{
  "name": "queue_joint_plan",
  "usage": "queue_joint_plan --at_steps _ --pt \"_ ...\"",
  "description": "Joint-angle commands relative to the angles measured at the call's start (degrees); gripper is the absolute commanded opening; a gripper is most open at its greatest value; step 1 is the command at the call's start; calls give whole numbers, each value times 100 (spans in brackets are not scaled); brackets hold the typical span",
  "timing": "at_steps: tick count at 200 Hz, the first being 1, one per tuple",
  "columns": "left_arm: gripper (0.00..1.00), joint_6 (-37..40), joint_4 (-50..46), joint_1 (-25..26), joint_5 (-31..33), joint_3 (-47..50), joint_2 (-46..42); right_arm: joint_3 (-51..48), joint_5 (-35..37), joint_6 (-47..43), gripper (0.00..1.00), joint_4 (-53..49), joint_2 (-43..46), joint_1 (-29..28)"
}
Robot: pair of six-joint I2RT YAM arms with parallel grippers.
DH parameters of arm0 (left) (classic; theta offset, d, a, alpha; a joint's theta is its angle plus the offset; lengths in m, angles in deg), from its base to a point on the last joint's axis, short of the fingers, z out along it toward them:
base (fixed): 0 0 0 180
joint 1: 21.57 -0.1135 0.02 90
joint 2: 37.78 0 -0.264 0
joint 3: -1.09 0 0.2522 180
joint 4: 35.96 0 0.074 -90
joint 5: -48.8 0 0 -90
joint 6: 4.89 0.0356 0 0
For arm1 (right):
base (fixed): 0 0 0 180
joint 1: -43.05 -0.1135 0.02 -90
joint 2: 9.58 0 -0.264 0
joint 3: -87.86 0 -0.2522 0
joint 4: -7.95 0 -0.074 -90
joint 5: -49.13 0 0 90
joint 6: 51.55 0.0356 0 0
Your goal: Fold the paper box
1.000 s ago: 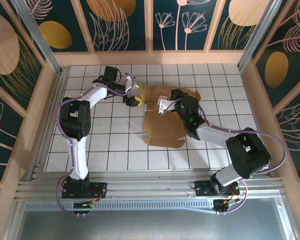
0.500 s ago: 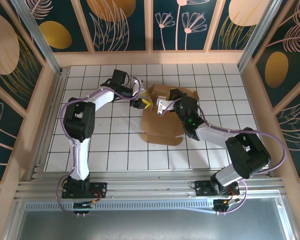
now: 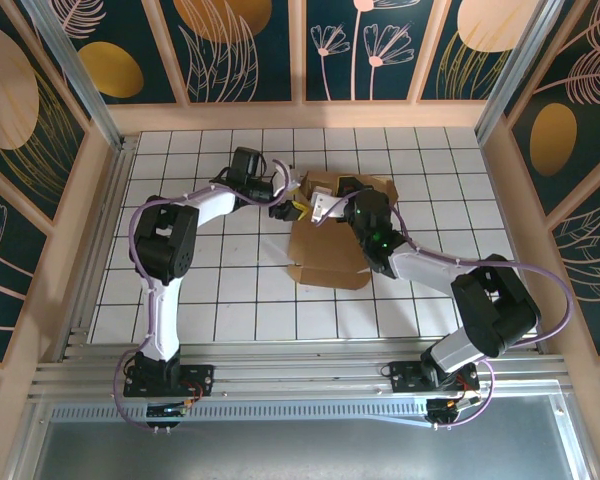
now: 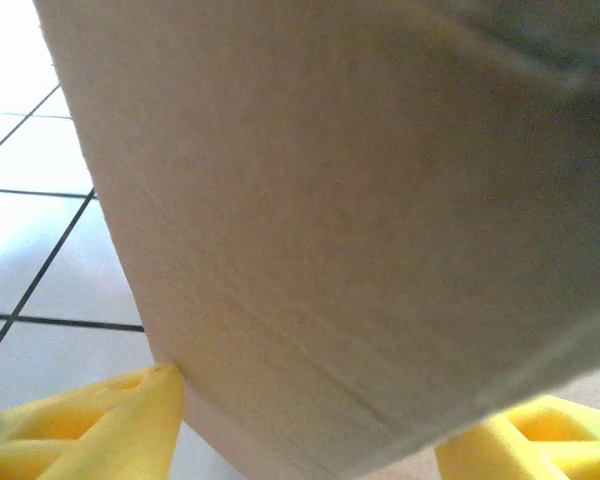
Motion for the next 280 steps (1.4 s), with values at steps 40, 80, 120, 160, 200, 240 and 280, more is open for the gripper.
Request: queue_joint_plan --at_steps 40,80,120,160,200,240,280 --pt "64 -1330 1521 276 1259 311 -97 167 230 709 4 -74 -102 -125" --pt "66 -1698 1665 294 969 328 -39 -266 470 306 7 618 -303 -97" --pt "71 -1072 761 293 479 169 -60 -460 621 -354 8 1616 -732 126" --pt "73 -817 416 289 346 68 10 -315 724 -806 9 2310 -1186 166" --pt "70 -1432 1018 294 410 79 89 -371 692 -812 11 2310 -1293 50" --pt "65 -1600 1041 294 628 -17 165 -447 723 -658 12 2228 -1230 -1" --pt "49 -1898 1290 341 875 -87 244 -439 714 -537 13 2115 -1166 -14"
